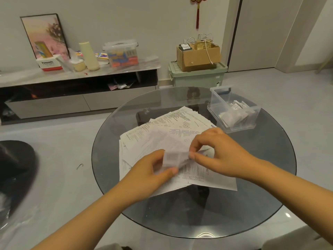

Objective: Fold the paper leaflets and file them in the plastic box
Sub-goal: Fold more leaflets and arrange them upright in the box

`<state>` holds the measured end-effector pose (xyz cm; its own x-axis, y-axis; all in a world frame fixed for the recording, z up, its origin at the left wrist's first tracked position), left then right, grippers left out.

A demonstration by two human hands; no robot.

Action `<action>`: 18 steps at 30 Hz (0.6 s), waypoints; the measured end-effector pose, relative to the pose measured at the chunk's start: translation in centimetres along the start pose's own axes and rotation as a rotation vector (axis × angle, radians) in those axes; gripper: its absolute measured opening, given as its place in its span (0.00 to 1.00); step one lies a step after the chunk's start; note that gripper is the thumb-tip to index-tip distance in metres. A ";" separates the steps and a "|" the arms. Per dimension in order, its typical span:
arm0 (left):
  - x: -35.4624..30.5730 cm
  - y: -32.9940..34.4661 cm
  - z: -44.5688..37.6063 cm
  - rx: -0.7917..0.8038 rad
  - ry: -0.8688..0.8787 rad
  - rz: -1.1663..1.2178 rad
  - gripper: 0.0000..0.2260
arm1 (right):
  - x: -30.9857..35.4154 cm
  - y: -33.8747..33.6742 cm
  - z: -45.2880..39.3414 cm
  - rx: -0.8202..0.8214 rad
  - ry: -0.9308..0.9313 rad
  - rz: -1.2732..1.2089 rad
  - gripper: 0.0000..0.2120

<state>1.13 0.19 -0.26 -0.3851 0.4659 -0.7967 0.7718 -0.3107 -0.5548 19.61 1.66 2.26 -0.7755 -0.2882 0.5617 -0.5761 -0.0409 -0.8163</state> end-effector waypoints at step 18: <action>2.2 -1.3 0.7 -0.248 -0.212 -0.165 0.36 | -0.5 3.0 -1.0 0.130 0.191 0.095 0.31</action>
<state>-1.10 1.04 -1.49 -0.5909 0.3031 -0.7477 0.7798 -0.0230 -0.6256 17.98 2.59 -0.37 -0.8664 -0.1106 0.4870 -0.4701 -0.1489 -0.8700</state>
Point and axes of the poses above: each hand's wrist, its own z-axis away from the middle knuckle, its own y-axis out of the palm, x = y × z, the point moved 4 cm from there along -z, towards the middle knuckle, and after that the axes turned 15 degrees about y, right-handed, at the moved point
